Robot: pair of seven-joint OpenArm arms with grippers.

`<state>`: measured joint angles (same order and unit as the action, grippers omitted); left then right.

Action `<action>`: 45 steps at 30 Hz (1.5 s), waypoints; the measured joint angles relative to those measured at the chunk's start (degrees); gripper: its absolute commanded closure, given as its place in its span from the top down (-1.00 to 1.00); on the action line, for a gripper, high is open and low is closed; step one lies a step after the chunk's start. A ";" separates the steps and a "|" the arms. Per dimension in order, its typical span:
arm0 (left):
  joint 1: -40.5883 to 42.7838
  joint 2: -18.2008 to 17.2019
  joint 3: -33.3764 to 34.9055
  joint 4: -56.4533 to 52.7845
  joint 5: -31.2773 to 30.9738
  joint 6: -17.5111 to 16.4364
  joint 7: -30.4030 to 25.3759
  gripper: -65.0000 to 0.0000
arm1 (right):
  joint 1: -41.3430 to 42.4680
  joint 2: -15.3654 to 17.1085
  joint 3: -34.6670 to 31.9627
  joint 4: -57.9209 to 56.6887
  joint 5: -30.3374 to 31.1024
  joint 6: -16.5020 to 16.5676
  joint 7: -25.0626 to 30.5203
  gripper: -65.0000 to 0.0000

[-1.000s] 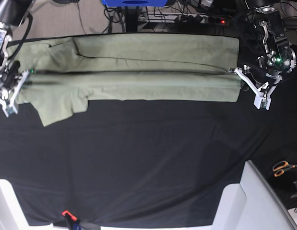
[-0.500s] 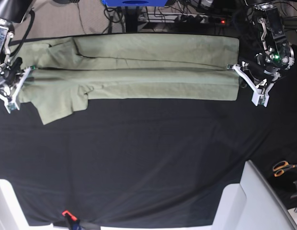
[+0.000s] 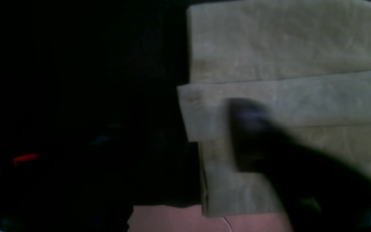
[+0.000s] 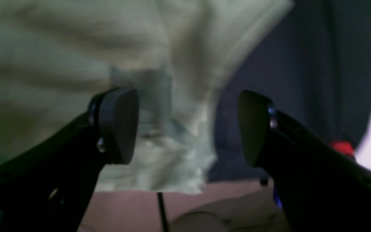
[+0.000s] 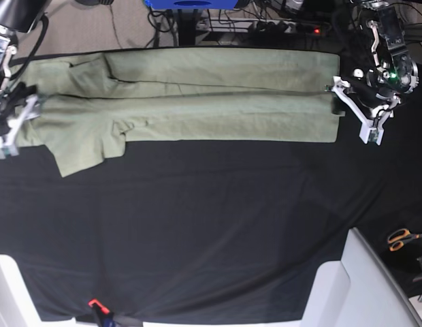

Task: Fold the T-shirt properly
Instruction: 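Lower the folded edge onto the shirt and hold it in place, then open both grippers and withdraw them from the shirt strip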

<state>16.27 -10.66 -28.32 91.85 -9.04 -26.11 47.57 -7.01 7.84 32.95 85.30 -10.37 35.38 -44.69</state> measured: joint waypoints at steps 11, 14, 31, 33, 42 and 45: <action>-4.57 0.35 -19.41 7.63 -0.55 -0.07 0.13 1.00 | 0.66 -3.85 3.58 11.50 3.41 1.40 1.42 0.01; -3.74 1.29 -19.74 5.77 -0.35 -0.07 0.44 0.60 | 2.29 -4.07 3.74 5.90 4.50 5.14 3.80 -0.78; -1.84 2.01 -27.78 -1.18 -0.07 -13.44 0.07 -1.00 | 9.73 4.46 4.17 -22.38 4.22 4.52 14.93 -1.00; -2.01 1.90 -28.98 -1.18 0.00 -13.46 0.07 -1.00 | 9.97 5.44 4.17 -24.79 4.37 4.57 16.37 -1.00; -1.99 1.92 -29.70 -1.18 -0.02 -13.44 0.04 -1.00 | 9.90 6.21 3.89 -26.82 4.26 -1.53 22.62 -1.00; -1.99 1.88 -29.68 -1.18 -0.04 -13.44 0.02 -1.00 | 8.74 5.11 4.13 -20.37 4.11 -2.16 23.47 -1.00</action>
<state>14.28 -8.78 -58.00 90.67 -9.08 -39.55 47.59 1.74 12.95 37.08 64.93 -6.26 33.21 -21.21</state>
